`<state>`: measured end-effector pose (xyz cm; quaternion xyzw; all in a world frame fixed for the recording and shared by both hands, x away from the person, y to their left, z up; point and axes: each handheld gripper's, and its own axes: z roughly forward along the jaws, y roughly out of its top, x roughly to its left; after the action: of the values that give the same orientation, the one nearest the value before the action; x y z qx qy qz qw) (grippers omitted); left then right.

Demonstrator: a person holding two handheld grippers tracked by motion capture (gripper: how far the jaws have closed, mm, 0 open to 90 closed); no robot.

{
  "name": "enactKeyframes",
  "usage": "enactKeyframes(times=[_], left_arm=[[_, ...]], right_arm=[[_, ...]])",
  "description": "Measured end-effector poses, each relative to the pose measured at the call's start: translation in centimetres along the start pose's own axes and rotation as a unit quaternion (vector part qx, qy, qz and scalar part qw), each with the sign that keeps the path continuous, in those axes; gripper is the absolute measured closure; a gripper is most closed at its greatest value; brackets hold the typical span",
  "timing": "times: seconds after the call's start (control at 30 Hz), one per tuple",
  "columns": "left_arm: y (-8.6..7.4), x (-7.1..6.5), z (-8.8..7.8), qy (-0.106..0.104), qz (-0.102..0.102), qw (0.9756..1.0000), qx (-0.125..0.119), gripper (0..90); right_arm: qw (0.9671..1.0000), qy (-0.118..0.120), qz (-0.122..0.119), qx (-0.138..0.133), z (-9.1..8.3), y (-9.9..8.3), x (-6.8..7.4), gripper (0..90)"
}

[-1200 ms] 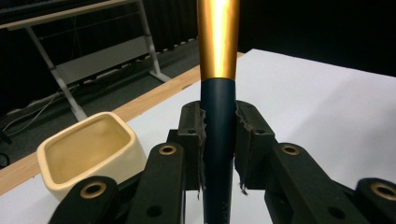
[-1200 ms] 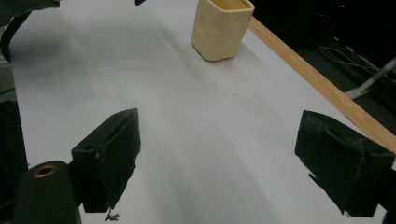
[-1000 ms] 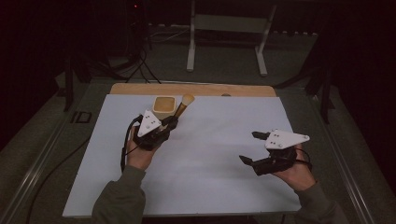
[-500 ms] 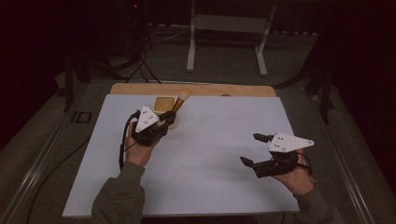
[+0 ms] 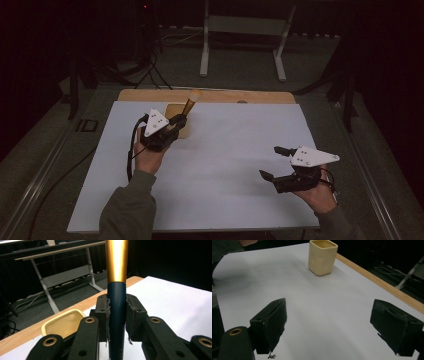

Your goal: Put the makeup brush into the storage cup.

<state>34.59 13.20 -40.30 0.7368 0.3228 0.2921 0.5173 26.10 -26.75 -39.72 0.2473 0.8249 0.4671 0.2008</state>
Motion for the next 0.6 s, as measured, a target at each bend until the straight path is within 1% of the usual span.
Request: enactKeyframes(times=[0.23, 0.3, 0.33, 0.53, 0.6], left_arm=[[0.1, 0.3, 0.3, 0.005, -0.005, 1.0000, -0.002, 75.6], [0.0, 0.3, 0.4, 0.005, -0.006, 1.0000, -0.003, 75.6], [0.0, 0.4, 0.4, 0.006, -0.006, 1.0000, -0.002, 75.6], [0.0, 0.7, 0.8, 0.010, -0.012, 0.9999, -0.004, 75.5], [0.0, 0.8, 0.9, 0.012, -0.010, 0.9999, -0.003, 75.5]], right_arm=[[0.9998, -0.006, 0.018, -0.008, -0.6, -0.9, -0.3, 13.9], [0.9998, -0.007, 0.017, -0.008, -0.7, -0.9, -0.3, 13.9], [0.9997, -0.006, 0.021, -0.009, -0.6, -1.1, -0.3, 13.9], [0.9996, -0.006, 0.024, -0.010, -0.5, -1.3, -0.3, 13.8], [0.9996, -0.007, 0.026, -0.011, -0.5, -1.4, -0.3, 13.9]])
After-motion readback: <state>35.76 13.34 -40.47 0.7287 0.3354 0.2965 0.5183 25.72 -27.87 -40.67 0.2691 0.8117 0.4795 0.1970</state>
